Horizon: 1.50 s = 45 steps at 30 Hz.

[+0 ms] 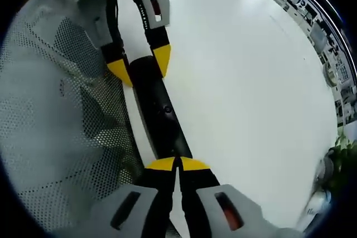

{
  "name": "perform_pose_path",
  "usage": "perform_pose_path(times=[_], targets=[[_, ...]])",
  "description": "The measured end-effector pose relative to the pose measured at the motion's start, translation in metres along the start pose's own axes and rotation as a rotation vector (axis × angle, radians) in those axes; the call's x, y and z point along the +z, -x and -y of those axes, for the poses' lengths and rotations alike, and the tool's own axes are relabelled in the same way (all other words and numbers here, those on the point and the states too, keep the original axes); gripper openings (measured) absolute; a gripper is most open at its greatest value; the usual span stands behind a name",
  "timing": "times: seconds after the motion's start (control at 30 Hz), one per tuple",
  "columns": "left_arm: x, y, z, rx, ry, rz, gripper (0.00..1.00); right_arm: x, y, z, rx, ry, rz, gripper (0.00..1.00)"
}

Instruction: Press the specified remote control buttons in sequence, fully releasing each button before pressing the next.

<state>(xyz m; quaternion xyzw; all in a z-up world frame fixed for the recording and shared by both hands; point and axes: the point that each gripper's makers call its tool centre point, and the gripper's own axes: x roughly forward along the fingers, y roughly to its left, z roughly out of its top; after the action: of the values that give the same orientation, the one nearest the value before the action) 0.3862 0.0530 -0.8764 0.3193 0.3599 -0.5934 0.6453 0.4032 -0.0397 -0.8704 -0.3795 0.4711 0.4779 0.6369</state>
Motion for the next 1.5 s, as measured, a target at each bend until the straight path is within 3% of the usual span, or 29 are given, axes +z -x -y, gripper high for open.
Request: perform_pose_path(times=[0.3, 0.63, 0.8, 0.9, 1.5], targets=[[0.0, -0.001, -0.001, -0.002, 0.002, -0.009, 0.25, -0.001, 0.002, 0.001, 0.02, -0.079, 0.141, 0.0], [0.001, -0.002, 0.0, -0.009, -0.026, 0.007, 0.25, 0.0, 0.002, -0.001, 0.022, -0.062, 0.161, 0.0], [0.001, -0.002, 0.0, -0.007, -0.016, 0.005, 0.25, 0.001, 0.002, 0.001, 0.04, -0.135, 0.191, 0.0], [0.001, -0.002, 0.0, -0.007, -0.015, 0.008, 0.25, 0.003, 0.001, 0.0, 0.035, -0.136, 0.198, 0.0], [0.001, -0.001, 0.0, -0.006, -0.009, 0.015, 0.25, 0.009, 0.001, -0.003, 0.017, -0.044, 0.181, 0.0]])
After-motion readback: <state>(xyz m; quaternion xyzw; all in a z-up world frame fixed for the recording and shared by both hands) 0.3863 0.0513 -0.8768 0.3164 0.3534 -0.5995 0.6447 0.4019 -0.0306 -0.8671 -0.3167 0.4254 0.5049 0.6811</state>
